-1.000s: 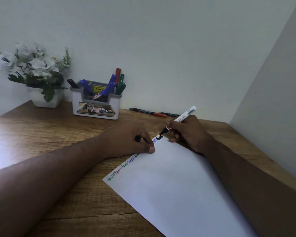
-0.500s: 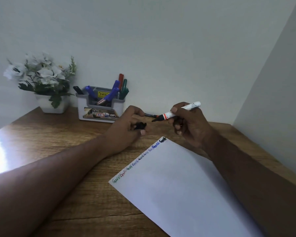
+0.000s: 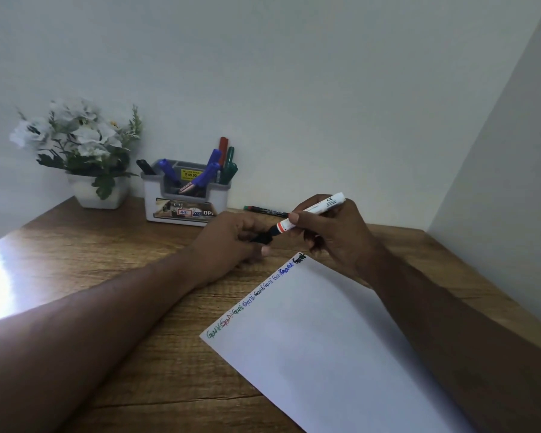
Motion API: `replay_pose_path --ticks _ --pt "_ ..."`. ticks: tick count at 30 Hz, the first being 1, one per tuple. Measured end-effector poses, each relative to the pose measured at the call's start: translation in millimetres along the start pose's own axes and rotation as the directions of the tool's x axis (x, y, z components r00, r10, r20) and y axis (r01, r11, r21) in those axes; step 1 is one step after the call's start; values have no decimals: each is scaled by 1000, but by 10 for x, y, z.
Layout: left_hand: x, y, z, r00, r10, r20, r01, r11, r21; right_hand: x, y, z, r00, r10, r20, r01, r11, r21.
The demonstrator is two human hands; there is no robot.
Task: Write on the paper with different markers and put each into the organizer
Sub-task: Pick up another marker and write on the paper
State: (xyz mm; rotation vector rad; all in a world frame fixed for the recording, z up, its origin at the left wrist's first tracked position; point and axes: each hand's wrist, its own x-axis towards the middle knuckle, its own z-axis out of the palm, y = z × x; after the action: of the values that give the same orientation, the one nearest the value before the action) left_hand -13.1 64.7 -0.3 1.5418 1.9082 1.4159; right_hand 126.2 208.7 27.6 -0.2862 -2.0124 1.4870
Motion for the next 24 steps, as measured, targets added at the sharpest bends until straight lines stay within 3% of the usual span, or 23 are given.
replay_pose_path --ticks 11,18,24 --pt "-1 42 -12 997 -24 67 19 997 81 -55 60 72 998 55 28 -53 996 -65" --pt "-76 30 -8 1000 21 -7 -20 986 165 -97 60 215 998 -15 63 19 998 -59" --pt "-122 143 -4 993 54 -104 -56 998 -15 -134 -21 313 985 -98 139 112 988 -103"
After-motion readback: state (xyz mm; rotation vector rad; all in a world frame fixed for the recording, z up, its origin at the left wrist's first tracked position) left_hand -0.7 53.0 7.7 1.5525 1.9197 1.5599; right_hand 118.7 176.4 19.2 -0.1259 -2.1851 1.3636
